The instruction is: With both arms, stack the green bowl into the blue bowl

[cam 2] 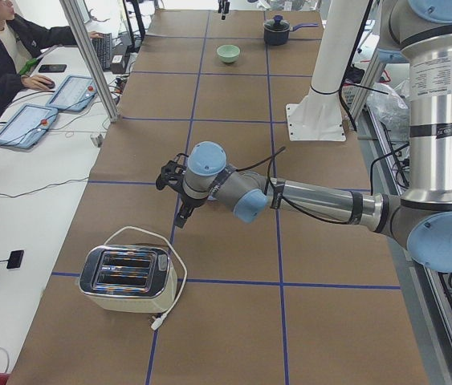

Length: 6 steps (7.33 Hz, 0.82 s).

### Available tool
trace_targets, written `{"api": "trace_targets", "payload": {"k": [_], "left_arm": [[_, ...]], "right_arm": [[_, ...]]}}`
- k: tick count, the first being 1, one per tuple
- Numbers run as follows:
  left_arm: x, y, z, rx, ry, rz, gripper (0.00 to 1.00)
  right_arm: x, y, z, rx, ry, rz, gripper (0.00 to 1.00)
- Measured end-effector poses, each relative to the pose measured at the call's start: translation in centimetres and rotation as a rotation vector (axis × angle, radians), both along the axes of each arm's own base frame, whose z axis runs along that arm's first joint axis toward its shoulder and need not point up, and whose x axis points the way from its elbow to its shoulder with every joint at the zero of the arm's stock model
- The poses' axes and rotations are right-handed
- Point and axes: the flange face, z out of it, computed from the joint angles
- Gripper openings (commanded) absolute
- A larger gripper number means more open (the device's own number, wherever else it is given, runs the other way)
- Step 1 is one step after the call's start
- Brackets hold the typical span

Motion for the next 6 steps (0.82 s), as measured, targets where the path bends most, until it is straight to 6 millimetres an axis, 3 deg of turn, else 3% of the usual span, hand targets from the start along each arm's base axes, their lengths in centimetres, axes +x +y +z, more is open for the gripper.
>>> {"api": "trace_targets", "payload": {"k": [2, 4, 6], "left_arm": [[8.5, 0.7, 0.5, -0.087, -0.038, 0.000, 0.98], [15.3, 0.8, -0.1, -0.114, -0.060, 0.010, 0.94], [19.5, 0.8, -0.6, -0.096, -0.084, 0.019, 0.56]], "right_arm": [[-2.2, -0.2, -0.1, -0.016, 0.037, 0.015, 1.00], [-2.7, -0.2, -0.1, -0.015, 0.042, 0.015, 1.00], [-2.7, -0.2, -0.1, -0.011, 0.042, 0.015, 1.00]]}}
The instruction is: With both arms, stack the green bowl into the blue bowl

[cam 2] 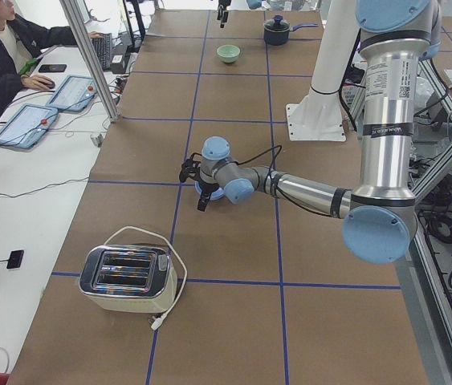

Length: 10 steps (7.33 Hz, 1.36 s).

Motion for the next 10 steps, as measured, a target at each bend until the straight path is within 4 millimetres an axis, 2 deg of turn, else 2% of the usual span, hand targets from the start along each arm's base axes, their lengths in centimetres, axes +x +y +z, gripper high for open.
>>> {"api": "trace_targets", "payload": {"k": [1, 2, 4, 5, 6, 7, 8, 10], "left_arm": [[1.5, -0.2, -0.1, 0.005, -0.005, 0.011, 0.30], [2.6, -0.3, -0.1, 0.007, -0.007, 0.022, 0.00], [3.5, -0.2, -0.4, 0.014, -0.002, 0.034, 0.00], [3.5, -0.1, -1.1, 0.028, 0.014, 0.034, 0.00], [3.5, 0.0, -2.8, 0.049, 0.041, 0.035, 0.00], [3.8, -0.3, -5.5, 0.049, 0.073, 0.022, 0.00], [5.5, -1.2, -9.4, 0.009, 0.110, -0.008, 0.00], [12.3, -2.1, -18.8, -0.093, 0.123, -0.024, 0.00]], "right_arm": [[0.0, 0.0, 0.0, 0.000, 0.000, 0.000, 1.00], [0.0, 0.0, 0.1, -0.001, 0.000, 0.000, 1.00], [0.0, 0.0, 0.1, -0.001, 0.001, 0.000, 1.00], [0.0, 0.0, 0.1, -0.001, 0.000, 0.000, 1.00], [0.0, 0.0, 0.1, -0.001, 0.000, -0.001, 1.00], [0.0, 0.0, 0.0, -0.001, -0.001, -0.001, 1.00], [0.0, 0.1, 0.1, -0.001, -0.002, -0.002, 1.00], [0.0, 0.1, 0.0, -0.001, -0.002, -0.002, 1.00]]}}
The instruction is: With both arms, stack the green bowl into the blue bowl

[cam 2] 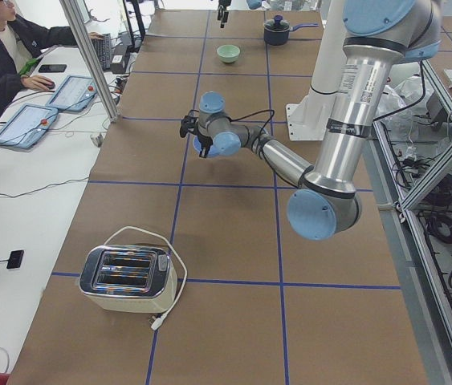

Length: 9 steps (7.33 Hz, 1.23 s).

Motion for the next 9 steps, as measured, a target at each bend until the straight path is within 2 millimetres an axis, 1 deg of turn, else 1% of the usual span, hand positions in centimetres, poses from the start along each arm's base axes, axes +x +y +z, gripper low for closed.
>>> {"api": "trace_targets", "payload": {"k": [1, 2, 3, 4, 5, 6, 7, 8, 9], "left_arm": [[4.0, 0.8, -4.4, -0.038, -0.011, -0.004, 0.00], [8.2, 2.2, -7.7, -0.063, -0.018, -0.013, 0.00], [12.0, 2.8, -10.1, -0.074, -0.025, -0.029, 0.00], [14.8, 2.9, -11.6, -0.086, -0.030, -0.038, 0.00], [16.6, 3.0, -12.4, -0.091, -0.036, -0.041, 0.00], [17.8, 3.4, -12.6, -0.086, -0.043, -0.043, 0.00], [18.8, 4.0, -12.7, -0.076, -0.050, -0.043, 0.02], [19.5, 4.3, -12.6, -0.071, -0.055, -0.041, 0.10], [19.9, 4.6, -12.6, -0.070, -0.060, -0.037, 0.23]], "right_arm": [[0.0, 0.0, 0.0, 0.000, 0.000, 0.000, 1.00], [0.0, 0.0, 0.0, 0.001, 0.000, 0.000, 1.00], [0.0, 0.0, 0.0, 0.001, 0.000, 0.000, 1.00], [-0.1, 0.0, 0.0, 0.001, 0.000, -0.001, 1.00], [-0.1, 0.0, 0.0, 0.001, 0.000, -0.001, 1.00], [0.0, 0.0, 0.0, 0.000, 0.000, 0.000, 1.00], [0.0, 0.0, 0.0, 0.000, 0.000, 0.000, 1.00], [0.0, 0.0, 0.0, 0.000, 0.000, 0.000, 1.00], [0.0, 0.0, 0.0, -0.001, 0.000, -0.001, 1.00]]}}
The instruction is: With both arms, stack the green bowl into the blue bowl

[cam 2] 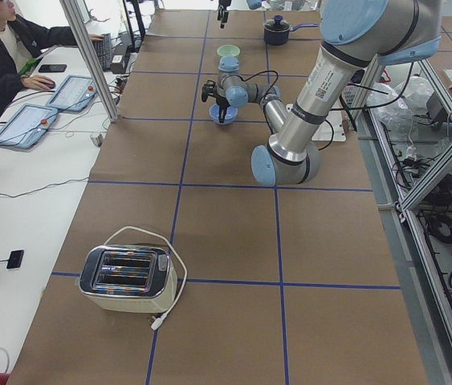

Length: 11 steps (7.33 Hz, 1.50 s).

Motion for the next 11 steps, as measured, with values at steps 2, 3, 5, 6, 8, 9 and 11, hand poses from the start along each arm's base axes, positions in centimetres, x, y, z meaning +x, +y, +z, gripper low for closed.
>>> {"api": "trace_targets", "payload": {"k": [2, 3, 5, 6, 8, 9, 11], "left_arm": [[0.5, 0.4, 0.1, 0.003, -0.003, 0.009, 0.97], [0.6, 0.7, -0.1, 0.008, -0.001, 0.015, 0.98], [-1.2, 0.4, -1.0, 0.041, 0.008, 0.024, 0.98], [-4.5, -0.7, -0.8, 0.064, -0.012, 0.035, 0.98], [-14.6, -2.2, 1.6, 0.121, -0.073, 0.100, 0.98], [-19.9, -3.0, 4.2, 0.141, -0.100, 0.132, 0.98], [-32.6, -5.9, 12.5, 0.206, -0.172, 0.211, 0.98]], "right_arm": [[0.0, 0.0, 0.0, -0.001, 0.000, 0.000, 1.00], [0.0, 0.0, 0.0, -0.001, -0.001, 0.000, 1.00], [-0.1, 0.0, -0.1, -0.001, -0.004, -0.002, 1.00], [-0.1, 0.0, -0.1, -0.001, -0.005, -0.003, 1.00], [-0.1, 0.1, -0.1, -0.003, -0.007, -0.004, 1.00], [-0.1, 0.1, 0.0, -0.004, -0.008, -0.005, 1.00], [-0.1, 0.2, 0.0, -0.004, -0.008, -0.005, 1.00]]}}
